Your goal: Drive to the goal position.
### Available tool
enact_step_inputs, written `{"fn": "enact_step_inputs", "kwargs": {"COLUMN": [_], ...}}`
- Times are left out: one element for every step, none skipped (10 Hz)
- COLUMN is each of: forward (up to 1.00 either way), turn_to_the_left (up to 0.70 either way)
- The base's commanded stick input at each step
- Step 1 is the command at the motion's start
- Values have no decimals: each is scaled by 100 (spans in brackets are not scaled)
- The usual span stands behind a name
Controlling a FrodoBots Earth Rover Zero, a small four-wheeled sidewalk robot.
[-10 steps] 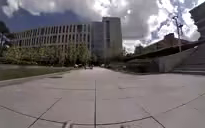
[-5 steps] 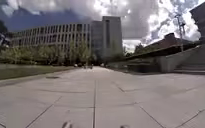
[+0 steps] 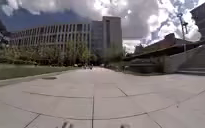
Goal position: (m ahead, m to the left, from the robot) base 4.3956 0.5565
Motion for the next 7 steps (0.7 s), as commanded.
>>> {"fn": "enact_step_inputs", "kwargs": {"forward": [70,70,70,70,70,70,70], "turn_to_the_left": [0,0,0,0,0,0,0]}}
